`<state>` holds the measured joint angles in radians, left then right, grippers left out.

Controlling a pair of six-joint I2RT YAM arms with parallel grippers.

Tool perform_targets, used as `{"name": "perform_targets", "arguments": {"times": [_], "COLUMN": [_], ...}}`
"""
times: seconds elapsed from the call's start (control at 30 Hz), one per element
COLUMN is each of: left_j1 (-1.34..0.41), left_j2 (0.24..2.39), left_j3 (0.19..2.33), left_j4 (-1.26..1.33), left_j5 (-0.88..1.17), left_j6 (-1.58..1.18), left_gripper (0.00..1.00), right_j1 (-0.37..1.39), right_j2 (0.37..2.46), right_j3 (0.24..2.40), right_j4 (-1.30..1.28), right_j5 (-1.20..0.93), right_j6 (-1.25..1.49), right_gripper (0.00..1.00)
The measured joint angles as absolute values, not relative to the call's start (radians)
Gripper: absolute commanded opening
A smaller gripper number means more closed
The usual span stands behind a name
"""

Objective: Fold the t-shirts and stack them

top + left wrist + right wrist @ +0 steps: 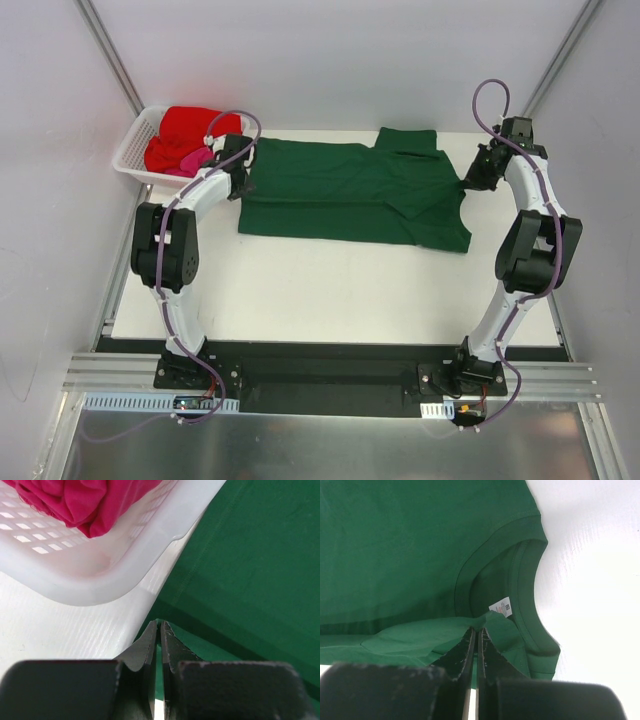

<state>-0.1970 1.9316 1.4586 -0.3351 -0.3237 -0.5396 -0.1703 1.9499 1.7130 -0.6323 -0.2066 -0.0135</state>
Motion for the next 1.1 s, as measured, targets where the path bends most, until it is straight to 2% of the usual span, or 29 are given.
{"name": "perform_targets", "arguments": {"times": [0.23, 0.33, 0.37, 0.6, 0.73, 1.1], "left_j1": [-0.197, -0.204, -0.204, -0.222, -0.234, -0.325], "left_j2": [1.943, 1.951, 1.953, 1.956, 1.956, 1.836], "left_j3": [1.489, 1.49, 1.49, 1.492, 1.502, 1.504], "left_j4": [-0.331, -0.332, -0.332, -0.335, -0.336, -0.336], "left_j5": [-0.325, -0.327, -0.328, -0.357, -0.362, -0.366], "left_j6": [-0.532, -0.532, -0.53, -0.52, -0.514, -0.511], "left_gripper": [0.0, 0.19, 0.29, 0.59, 0.7, 0.74], "right_j1": [-0.17, -0.17, -0.17, -0.17, -0.168, -0.154], "right_j2": [1.956, 1.959, 1.959, 1.977, 2.011, 2.151], "right_j3": [1.726, 1.73, 1.73, 1.767, 1.817, 1.957], "right_j4": [-0.632, -0.633, -0.632, -0.633, -0.633, -0.656], "right_j5": [-0.207, -0.21, -0.211, -0.213, -0.218, -0.226], "right_j6": [-0.014, -0.013, -0.013, -0.013, -0.013, -0.012], "right_gripper": [0.0, 0.0, 0.01, 0.01, 0.01, 0.01]}}
